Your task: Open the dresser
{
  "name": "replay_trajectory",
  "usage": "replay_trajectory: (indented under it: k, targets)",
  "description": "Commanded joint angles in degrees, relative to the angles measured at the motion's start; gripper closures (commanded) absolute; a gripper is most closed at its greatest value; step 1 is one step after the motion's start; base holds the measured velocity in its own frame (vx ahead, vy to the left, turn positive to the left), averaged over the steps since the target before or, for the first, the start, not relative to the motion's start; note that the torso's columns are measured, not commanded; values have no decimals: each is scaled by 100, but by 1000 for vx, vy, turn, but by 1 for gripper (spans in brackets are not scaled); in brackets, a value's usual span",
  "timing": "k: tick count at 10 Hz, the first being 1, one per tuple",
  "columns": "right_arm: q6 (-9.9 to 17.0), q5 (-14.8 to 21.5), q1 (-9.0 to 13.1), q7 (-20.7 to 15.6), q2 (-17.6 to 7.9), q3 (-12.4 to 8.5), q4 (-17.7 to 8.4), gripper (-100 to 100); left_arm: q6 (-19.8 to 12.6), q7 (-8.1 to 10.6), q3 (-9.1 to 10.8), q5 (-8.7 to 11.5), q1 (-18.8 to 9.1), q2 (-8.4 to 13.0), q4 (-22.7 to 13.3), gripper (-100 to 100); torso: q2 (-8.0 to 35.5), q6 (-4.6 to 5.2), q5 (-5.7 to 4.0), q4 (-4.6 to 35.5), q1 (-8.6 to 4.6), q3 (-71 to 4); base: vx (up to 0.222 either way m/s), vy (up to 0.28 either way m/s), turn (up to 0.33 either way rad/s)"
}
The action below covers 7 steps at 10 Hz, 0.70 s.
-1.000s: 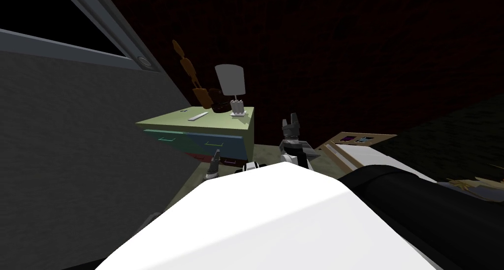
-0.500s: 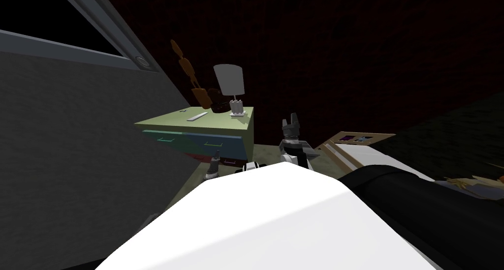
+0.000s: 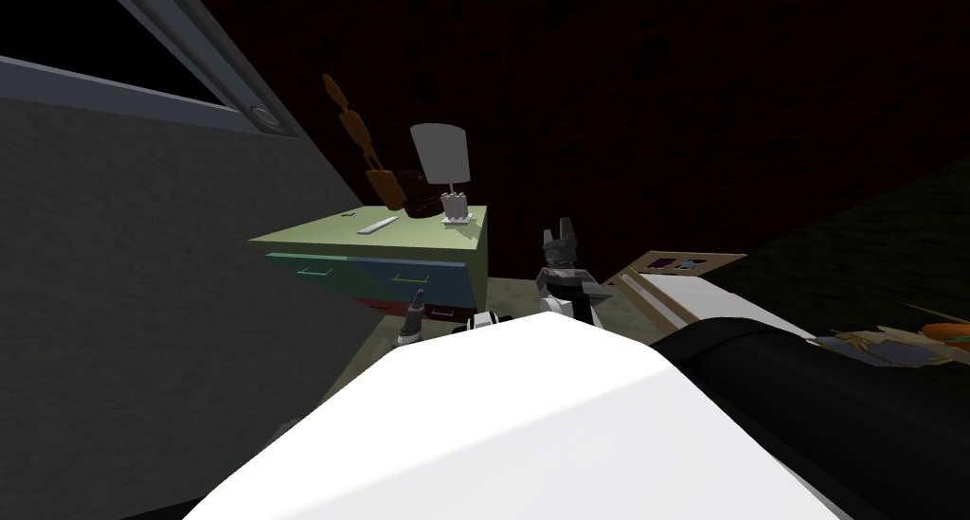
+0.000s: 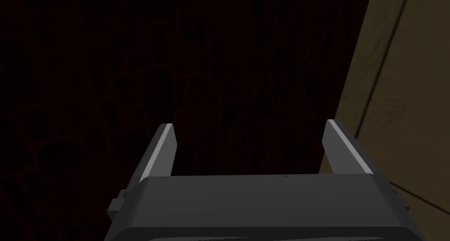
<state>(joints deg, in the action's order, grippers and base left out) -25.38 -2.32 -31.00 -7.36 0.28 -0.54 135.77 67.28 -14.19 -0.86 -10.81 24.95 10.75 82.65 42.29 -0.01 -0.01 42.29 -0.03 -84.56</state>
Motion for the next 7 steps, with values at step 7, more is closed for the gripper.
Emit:
replay_trajectory:
  k: [7]
  targets:
    - [0, 0, 0, 0, 0, 0, 0, 0, 11, -8, 6, 2, -14, -2, -25, -100, 0, 2, 2, 0, 11, 0, 0, 1, -2]
